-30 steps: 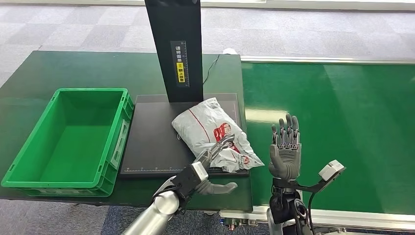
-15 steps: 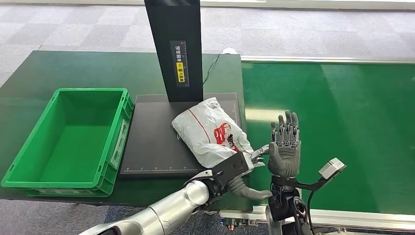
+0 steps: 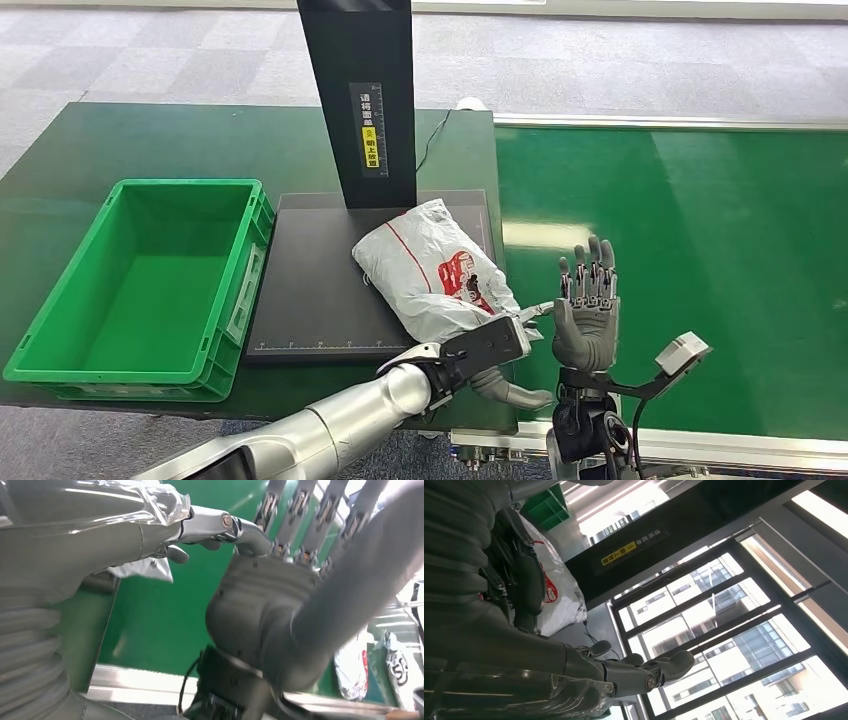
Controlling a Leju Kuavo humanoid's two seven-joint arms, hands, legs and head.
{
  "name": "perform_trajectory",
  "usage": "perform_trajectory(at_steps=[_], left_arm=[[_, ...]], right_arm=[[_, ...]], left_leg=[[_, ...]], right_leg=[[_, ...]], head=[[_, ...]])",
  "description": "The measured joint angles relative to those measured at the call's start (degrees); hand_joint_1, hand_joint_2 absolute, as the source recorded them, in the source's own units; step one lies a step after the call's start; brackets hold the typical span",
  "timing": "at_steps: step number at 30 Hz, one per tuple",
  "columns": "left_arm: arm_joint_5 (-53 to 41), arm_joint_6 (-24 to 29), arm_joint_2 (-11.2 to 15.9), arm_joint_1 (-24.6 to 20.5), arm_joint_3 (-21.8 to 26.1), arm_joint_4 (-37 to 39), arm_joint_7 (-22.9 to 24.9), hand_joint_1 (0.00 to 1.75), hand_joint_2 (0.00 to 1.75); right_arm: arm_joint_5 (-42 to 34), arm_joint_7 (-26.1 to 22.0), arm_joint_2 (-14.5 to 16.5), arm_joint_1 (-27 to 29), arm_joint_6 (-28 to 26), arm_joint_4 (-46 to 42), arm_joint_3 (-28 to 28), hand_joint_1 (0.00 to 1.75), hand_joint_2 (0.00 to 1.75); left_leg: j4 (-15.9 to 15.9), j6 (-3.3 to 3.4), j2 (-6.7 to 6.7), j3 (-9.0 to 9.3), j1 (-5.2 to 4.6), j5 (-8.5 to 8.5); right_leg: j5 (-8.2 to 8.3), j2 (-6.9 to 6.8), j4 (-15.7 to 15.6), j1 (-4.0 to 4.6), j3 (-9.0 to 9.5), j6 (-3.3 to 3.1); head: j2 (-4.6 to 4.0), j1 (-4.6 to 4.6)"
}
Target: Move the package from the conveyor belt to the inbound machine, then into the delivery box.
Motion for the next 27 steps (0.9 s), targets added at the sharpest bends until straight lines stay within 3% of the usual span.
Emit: perform_trajectory(at_steps=[5, 13, 18, 27], left_arm=[[1.82, 2.64, -0.03, -3.01, 3.30, 3.41, -3.57, 0.00, 1.75], [-0.67, 2.89, 1.57, -3.75, 16.23, 6.63, -5.77, 0.00, 1.75], [-5.52, 6.35, 2.76, -4.21, 23.12, 7.27, -4.66, 0.00, 1.75], [-9.48, 7.46, 3.82, -4.16, 27.32, 8.28, -3.74, 0.00, 1.75]], right_arm=[[0.15, 0.38, 0.14, 1.20, 0.39, -2.71, 2.21, 0.00, 1.75], [-0.09, 0.10, 0.31, 0.10, 0.51, -5.03, 4.68, 0.00, 1.75], [-0.69, -0.38, 0.28, 0.22, 0.29, -5.20, 4.84, 0.00, 1.75], [-0.85, -0.74, 0.24, 0.27, 0.31, -5.20, 4.86, 0.00, 1.75]], left_leg=[[0.00, -0.02, 0.02, 0.02, 0.01, 0.03], [0.00, -0.02, 0.12, 0.08, 0.01, 0.06], [0.00, -0.02, 0.12, 0.08, 0.00, 0.06], [0.00, -0.02, 0.12, 0.08, 0.01, 0.06]], right_leg=[[0.00, 0.00, 0.01, 0.01, 0.00, 0.00], [0.01, 0.07, 0.02, 0.01, 0.01, -0.01], [0.01, 0.07, 0.02, 0.00, 0.00, -0.01], [0.01, 0.07, 0.02, 0.01, -0.01, -0.01]], head=[[0.00, -0.01], [0.00, -0.09], [0.00, -0.09], [0.00, -0.08]])
